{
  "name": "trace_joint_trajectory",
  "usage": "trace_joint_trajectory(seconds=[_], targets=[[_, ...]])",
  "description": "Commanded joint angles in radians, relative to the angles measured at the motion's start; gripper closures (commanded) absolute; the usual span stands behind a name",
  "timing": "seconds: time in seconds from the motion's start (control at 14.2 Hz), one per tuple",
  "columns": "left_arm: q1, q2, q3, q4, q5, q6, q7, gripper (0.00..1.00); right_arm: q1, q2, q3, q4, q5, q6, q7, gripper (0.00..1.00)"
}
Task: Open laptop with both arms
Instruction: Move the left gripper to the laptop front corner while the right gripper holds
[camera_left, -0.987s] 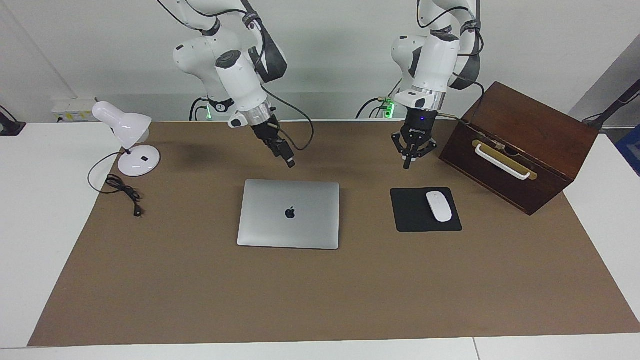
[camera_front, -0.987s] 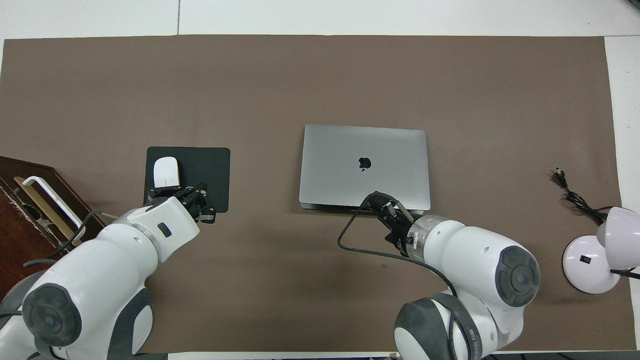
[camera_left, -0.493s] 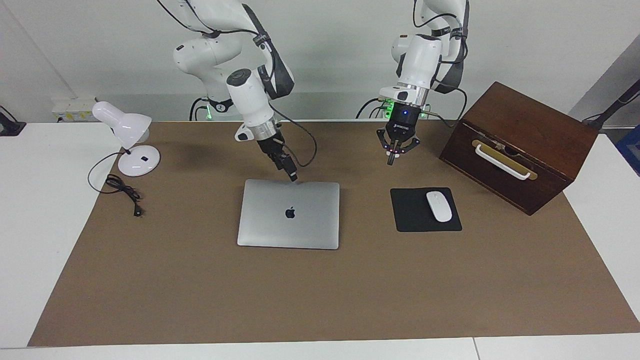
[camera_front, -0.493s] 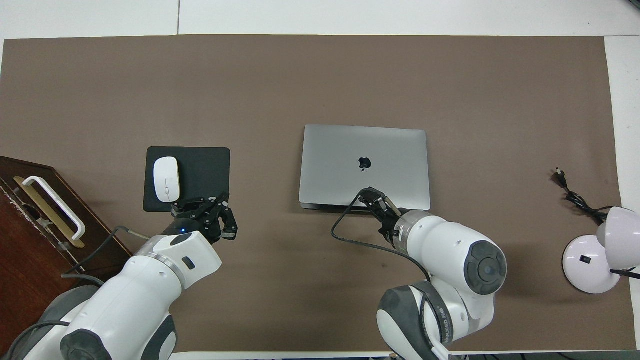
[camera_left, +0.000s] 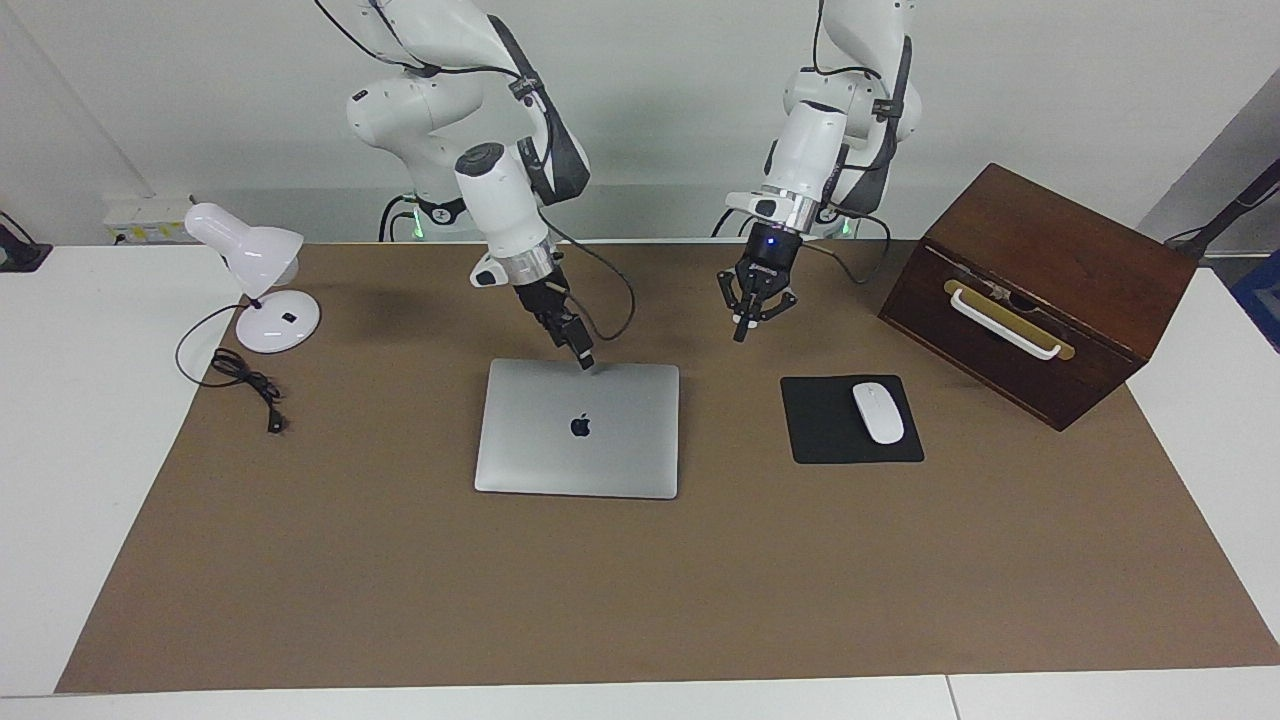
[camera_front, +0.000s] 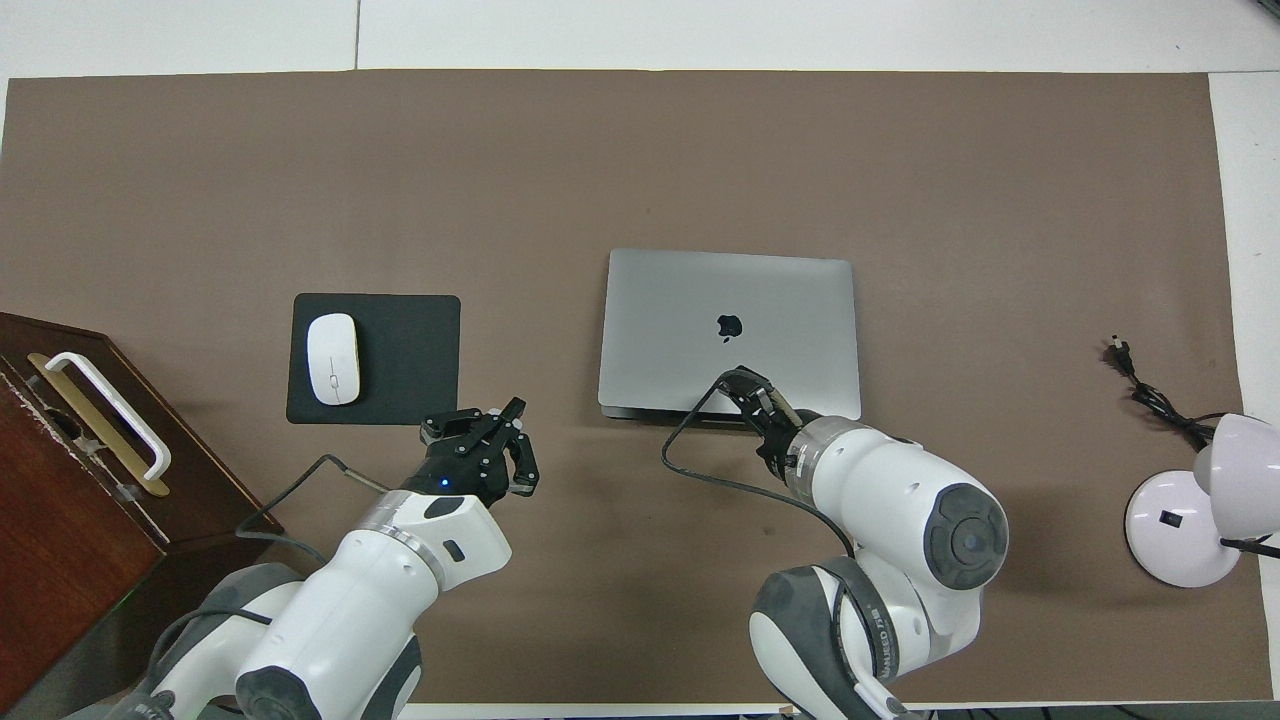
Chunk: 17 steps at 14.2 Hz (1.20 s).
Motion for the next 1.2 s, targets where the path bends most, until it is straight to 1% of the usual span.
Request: trace_joint_trajectory(seconds=[0.0,0.14,0.21,0.42,0.49,0.7,0.92,1.13], targets=[[-0.063,0.084,0.015,-0.027,-0.015,0.134,0.021,1.00,-0.007,0.038,-0.003,0.027,0.027,0.046,-0.027,0.00],[-0.076,0.088,0.015,-0.032,-0.014,0.134,0.026,1.00,-0.016,0.047,-0.003,0.045,0.027,0.047,-0.050,0.00],[-0.100,0.097,0.017,-0.032,-0.014,0.134,0.027,1.00,-0.017,0.048,-0.003,0.048,0.027,0.048,-0.052,0.00],[-0.108,0.139,0.018,-0.017,-0.011,0.136,0.029,1.00,-0.019,0.058,-0.003,0.065,0.027,0.051,-0.053,0.00],[-0.109,0.160,0.018,0.000,-0.005,0.136,0.039,1.00,-0.019,0.059,-0.003,0.069,0.027,0.051,-0.053,0.00],[-0.108,0.193,0.017,0.022,-0.003,0.134,0.122,1.00,-0.019,0.064,-0.003,0.076,0.029,0.053,-0.053,0.00],[-0.109,0.257,0.018,0.078,-0.005,0.136,0.128,1.00,-0.020,0.065,-0.003,0.076,0.029,0.083,-0.050,0.00],[-0.122,0.311,0.018,0.127,-0.006,0.136,0.130,1.00,-0.019,0.070,-0.003,0.077,0.032,0.086,-0.050,0.00]])
